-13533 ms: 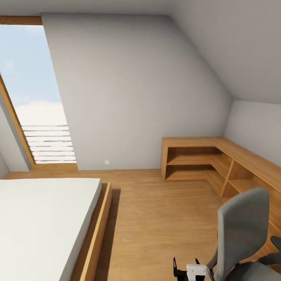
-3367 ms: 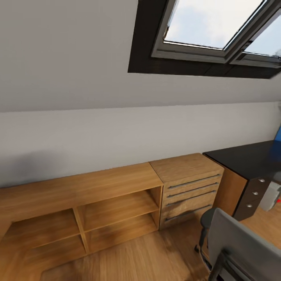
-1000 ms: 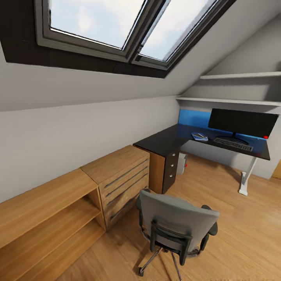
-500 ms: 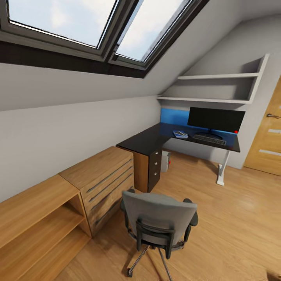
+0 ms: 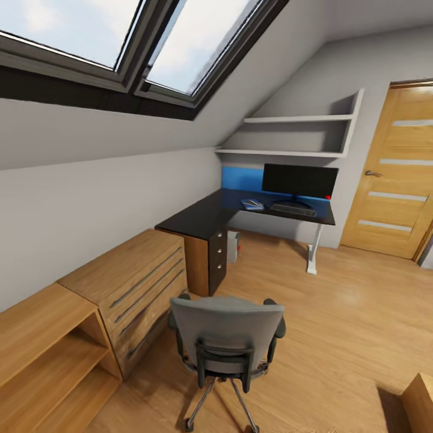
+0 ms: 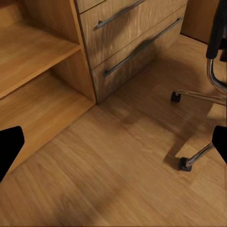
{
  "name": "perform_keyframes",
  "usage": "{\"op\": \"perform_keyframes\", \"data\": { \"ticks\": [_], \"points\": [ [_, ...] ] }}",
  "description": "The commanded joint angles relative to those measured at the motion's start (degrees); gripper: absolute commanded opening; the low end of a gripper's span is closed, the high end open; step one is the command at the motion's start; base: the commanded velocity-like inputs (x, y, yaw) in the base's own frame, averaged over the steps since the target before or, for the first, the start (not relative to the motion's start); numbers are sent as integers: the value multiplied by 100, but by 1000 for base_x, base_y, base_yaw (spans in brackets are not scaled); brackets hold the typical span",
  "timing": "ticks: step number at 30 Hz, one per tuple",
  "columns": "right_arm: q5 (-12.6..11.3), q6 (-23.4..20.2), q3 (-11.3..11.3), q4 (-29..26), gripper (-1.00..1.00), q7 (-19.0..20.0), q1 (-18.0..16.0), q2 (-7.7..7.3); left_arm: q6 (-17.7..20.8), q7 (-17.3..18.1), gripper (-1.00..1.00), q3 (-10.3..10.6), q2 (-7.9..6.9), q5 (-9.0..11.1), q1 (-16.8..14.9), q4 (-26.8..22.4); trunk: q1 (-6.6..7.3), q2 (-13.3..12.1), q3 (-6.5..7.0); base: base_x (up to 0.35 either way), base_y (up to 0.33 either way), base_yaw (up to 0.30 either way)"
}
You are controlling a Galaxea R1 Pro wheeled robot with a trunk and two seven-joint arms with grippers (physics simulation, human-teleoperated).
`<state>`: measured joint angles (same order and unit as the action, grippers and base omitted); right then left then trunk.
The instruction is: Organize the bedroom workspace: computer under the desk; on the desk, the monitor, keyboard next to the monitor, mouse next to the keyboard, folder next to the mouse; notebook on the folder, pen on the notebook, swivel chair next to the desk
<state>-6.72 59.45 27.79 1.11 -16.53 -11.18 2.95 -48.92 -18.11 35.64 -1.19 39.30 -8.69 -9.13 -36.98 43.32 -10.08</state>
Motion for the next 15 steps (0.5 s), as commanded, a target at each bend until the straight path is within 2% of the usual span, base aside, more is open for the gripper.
{"op": "perform_keyframes", "data": {
  "ticks": [1,7,15],
  "points": [
    [-58,23,51,12,100,1,-7,2,-3,-52,100,49,-5,8,-1,-10,-1,7,-9,0,274,-300],
    [-58,23,51,12,100,1,-7,3,-3,-52,100,49,-4,8,-1,-10,-1,7,-9,-34,228,-300],
    [-57,23,51,12,100,1,-7,4,-3,-52,100,49,-4,8,-1,-10,-1,7,-9,-12,39,-300]
  ]
}}
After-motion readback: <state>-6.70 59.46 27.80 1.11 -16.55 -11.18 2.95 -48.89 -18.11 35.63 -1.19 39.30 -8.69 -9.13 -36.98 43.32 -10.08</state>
